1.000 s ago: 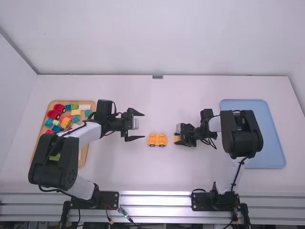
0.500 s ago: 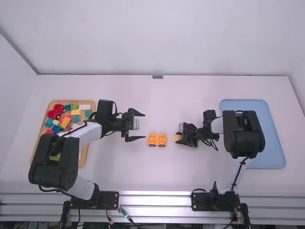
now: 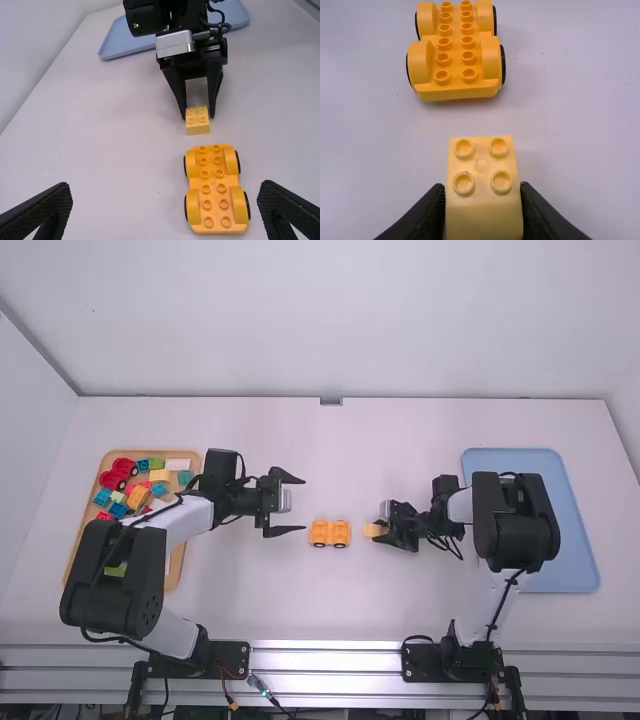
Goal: Assemble lego blocks to make yellow taxi
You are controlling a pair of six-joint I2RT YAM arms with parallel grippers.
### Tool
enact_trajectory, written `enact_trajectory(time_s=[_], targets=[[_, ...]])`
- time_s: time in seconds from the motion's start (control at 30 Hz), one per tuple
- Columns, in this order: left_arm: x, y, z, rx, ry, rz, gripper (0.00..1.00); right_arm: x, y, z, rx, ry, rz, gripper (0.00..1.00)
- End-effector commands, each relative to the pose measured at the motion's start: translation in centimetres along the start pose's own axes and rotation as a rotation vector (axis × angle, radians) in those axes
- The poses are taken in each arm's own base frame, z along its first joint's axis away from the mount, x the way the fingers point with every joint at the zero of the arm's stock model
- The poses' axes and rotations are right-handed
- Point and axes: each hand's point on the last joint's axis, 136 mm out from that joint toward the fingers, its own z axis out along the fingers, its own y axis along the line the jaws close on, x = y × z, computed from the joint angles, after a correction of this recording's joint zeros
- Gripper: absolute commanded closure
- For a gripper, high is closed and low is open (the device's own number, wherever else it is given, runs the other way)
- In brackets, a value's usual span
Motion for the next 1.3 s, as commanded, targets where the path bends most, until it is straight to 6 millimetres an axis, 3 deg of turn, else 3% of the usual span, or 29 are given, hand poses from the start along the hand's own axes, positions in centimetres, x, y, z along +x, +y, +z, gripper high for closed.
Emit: enact_trajectory(time_s=[0.0,0.27,0.53,0.7,0.83,1.0,1.27], targets=[[-0.3,-0.8,0.3,0.032,-0.039,-0.022,0.01,1.7,0.9,0.4,-0.018,0.062,0.024,0.69],[-0.8,-1.1,0.3,0.049,-0.077,-0.028,0.01,0.2,0.7,0.2,-0.012,-0.026,0.013,0.78],[2.0,-2.5,3.0,0.118,-0.137,-0.061,0.01,-2.6,-0.4,-0.8,-0.076,-0.072,0.101,0.87],[4.1,-3.7,5.4,0.153,-0.126,-0.062,0.01,-5.1,0.5,-1.5,-0.186,-0.074,0.033,0.86],[5.7,-3.4,7.0,0.146,-0.076,-0.163,0.02,-6.6,0.8,-2.1,-0.233,-0.082,0.003,0.85],[5.7,-4.2,7.9,0.185,-0.101,-0.166,0.01,-7.4,0.5,-2.4,-0.233,-0.106,0.001,0.85],[7.3,-5.1,9.6,0.206,-0.030,-0.188,0.01,-8.0,0.2,-2.4,-0.220,-0.137,-0.003,0.89]])
